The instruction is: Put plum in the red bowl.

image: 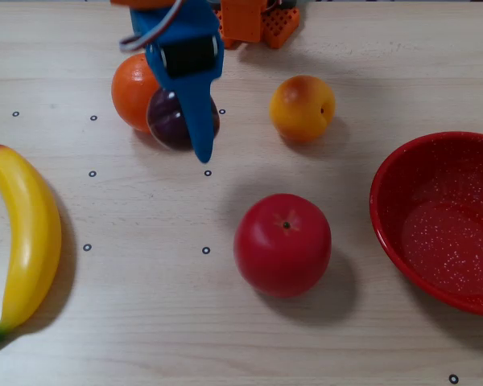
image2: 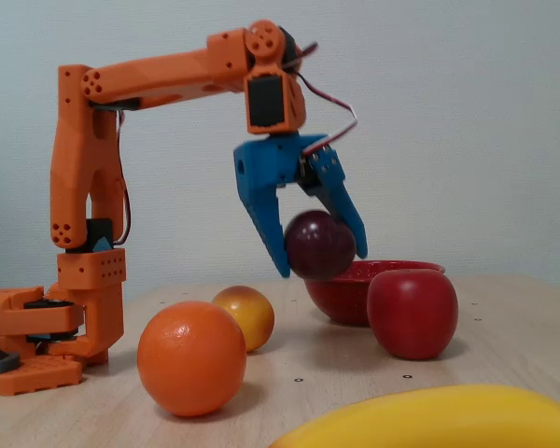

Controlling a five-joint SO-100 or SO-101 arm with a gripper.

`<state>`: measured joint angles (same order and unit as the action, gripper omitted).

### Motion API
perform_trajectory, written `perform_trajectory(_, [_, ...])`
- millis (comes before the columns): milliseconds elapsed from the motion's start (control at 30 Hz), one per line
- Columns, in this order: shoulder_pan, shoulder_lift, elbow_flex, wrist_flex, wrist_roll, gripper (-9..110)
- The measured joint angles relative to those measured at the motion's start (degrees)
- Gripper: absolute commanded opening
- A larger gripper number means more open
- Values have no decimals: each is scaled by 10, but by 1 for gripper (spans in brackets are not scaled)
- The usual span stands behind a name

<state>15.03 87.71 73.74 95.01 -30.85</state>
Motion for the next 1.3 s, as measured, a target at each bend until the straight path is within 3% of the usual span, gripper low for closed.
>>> perform_trajectory(233, [-24,61,0,1,6,0])
perform_trajectory(733, [-282,71,-72,38,128,0])
perform_trajectory(1067, [-377,70,-118,42,167,0])
perform_trajectory(1300, [-441,-39,-171,41,170,0])
